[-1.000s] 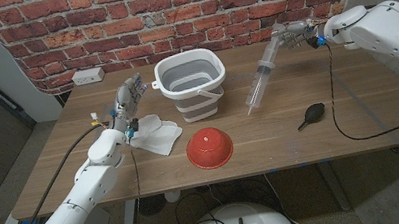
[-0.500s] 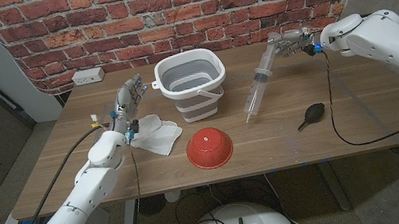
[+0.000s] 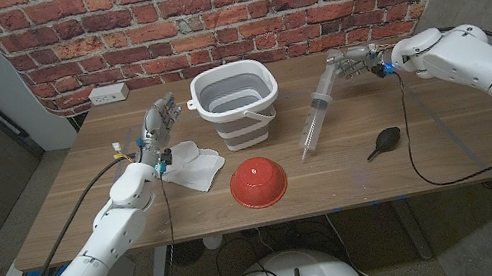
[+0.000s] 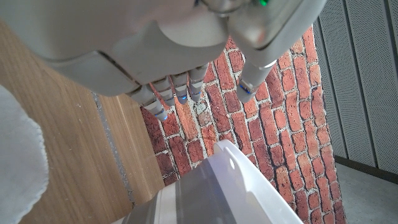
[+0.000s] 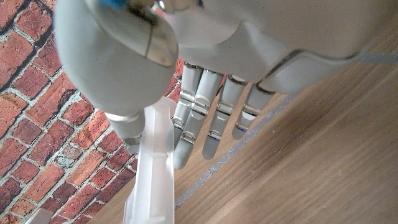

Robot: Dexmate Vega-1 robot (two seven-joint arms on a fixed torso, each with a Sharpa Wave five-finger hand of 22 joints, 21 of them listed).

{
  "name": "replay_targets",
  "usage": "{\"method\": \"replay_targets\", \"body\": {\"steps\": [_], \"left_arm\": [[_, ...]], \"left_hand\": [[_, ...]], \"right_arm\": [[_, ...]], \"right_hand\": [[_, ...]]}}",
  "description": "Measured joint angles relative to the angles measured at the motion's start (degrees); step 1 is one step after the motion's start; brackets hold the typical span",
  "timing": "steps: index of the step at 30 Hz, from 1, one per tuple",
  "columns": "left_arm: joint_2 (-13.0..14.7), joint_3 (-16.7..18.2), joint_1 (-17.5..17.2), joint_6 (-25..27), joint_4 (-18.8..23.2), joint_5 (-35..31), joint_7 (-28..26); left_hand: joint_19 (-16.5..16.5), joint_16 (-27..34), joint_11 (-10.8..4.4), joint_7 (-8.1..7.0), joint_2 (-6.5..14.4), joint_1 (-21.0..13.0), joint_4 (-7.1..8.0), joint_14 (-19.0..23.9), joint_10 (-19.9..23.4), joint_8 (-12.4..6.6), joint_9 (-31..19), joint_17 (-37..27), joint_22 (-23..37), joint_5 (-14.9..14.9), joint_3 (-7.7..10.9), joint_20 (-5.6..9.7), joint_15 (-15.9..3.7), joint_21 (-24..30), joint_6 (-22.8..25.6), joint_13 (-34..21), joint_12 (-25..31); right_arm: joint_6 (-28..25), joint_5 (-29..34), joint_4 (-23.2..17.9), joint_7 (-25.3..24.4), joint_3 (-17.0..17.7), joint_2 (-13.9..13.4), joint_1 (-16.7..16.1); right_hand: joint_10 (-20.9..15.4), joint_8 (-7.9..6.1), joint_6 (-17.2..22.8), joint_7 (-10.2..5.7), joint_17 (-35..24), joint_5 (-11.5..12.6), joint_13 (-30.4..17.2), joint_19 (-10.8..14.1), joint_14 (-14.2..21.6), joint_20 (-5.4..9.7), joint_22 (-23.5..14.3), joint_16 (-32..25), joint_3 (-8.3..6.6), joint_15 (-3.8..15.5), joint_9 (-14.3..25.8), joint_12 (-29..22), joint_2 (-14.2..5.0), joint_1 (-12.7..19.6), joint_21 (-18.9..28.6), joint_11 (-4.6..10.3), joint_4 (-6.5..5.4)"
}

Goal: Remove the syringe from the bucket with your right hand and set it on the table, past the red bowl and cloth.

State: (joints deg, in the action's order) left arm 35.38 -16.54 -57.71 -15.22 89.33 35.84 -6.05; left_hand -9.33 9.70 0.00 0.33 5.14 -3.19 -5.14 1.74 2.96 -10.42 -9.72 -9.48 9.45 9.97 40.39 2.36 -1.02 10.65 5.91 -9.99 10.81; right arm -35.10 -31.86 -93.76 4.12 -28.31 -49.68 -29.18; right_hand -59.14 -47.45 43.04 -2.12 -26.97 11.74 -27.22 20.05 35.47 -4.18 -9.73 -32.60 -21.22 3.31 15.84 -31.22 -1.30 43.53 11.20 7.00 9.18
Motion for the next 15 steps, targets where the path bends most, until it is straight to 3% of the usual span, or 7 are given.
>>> {"method": "replay_targets", "body": {"steps": [7,15], "left_arm": [[-0.02,0.01,-0.01,0.1,0.11,-0.04,-0.09],[-0.06,0.0,0.18,0.4,0.1,-0.15,-0.13]], "left_hand": [[0.0,0.0,0.0,0.0,0.0,0.0,0.0,0.0,0.0,0.0,0.0,0.0,0.0,0.0,0.0,0.0,0.0,0.0,0.0,0.0,0.0],[0.0,0.0,0.0,0.0,0.0,0.0,0.0,0.0,0.0,0.0,0.0,0.01,0.0,0.0,0.0,0.0,0.0,0.0,0.0,0.0,0.0]], "right_arm": [[3.37,1.28,1.0,2.51,-0.59,0.22,0.0],[7.76,2.91,4.78,5.06,-2.05,0.97,-0.41]], "right_hand": [[0.72,0.24,-0.84,-0.24,-0.28,0.0,-0.35,-0.53,-0.8,0.1,0.0,0.43,0.0,0.02,-0.16,0.41,0.0,0.0,0.0,0.71,0.0],[1.78,1.13,-2.98,-0.54,-0.74,-0.06,-1.62,-0.87,-2.66,0.19,0.0,0.68,0.09,-0.2,-0.42,0.85,-0.66,0.66,0.0,1.74,-0.08]]}}
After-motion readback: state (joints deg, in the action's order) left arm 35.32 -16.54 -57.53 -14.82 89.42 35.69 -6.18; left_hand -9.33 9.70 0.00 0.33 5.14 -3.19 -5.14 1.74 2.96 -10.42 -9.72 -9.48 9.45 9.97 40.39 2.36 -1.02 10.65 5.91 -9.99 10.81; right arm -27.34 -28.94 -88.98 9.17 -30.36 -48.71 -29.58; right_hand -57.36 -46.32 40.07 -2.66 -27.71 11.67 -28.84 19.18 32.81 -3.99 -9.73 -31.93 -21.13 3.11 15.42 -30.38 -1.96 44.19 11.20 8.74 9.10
